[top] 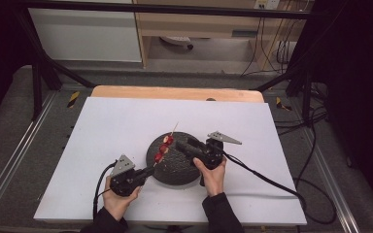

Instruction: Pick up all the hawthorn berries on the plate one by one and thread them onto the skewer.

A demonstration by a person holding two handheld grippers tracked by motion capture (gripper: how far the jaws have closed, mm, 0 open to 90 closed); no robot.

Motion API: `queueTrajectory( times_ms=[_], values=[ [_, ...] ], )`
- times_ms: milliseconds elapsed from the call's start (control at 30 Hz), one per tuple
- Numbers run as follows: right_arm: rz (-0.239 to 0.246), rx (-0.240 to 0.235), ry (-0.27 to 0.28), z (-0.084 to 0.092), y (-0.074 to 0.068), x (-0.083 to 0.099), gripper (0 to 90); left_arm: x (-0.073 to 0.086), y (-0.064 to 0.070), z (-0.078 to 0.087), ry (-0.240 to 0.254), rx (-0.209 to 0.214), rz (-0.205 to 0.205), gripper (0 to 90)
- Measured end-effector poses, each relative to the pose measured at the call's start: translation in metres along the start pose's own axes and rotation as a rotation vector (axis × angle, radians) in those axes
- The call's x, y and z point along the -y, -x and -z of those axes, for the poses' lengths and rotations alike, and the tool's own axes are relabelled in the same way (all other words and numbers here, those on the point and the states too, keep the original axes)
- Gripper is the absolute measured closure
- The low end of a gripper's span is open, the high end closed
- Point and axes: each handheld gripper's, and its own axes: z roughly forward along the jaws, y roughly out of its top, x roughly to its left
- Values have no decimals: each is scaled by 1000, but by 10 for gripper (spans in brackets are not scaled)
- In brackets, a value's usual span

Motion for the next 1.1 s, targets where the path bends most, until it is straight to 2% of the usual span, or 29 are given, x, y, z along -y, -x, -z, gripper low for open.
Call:
queueTrajectory(
  times_ms=[100, 267, 467, 533, 667, 833, 1100],
  values=[
    [29, 13, -58, 5, 5, -1, 219, 1, -1, 1, -6, 3, -1, 890],
    [112, 48, -150, 12, 11, -3, 110, 2, -2, 2, -13, 5, -1, 890],
    [184, 80, -247, 20, 18, -2, 46, 2, -4, 4, -23, 8, -9, 890],
    [191, 90, -272, 24, 21, -1, 39, 1, -5, 5, -26, 9, -10, 889],
    [207, 103, -299, 32, 28, 0, 29, 1, -6, 5, -37, 11, -10, 889],
    [230, 143, -322, 48, 41, 3, 29, 0, -7, 6, -48, 14, -13, 889],
    [223, 198, -345, 74, 60, 11, 24, -5, -6, 3, -81, 25, -18, 889]
  ],
)
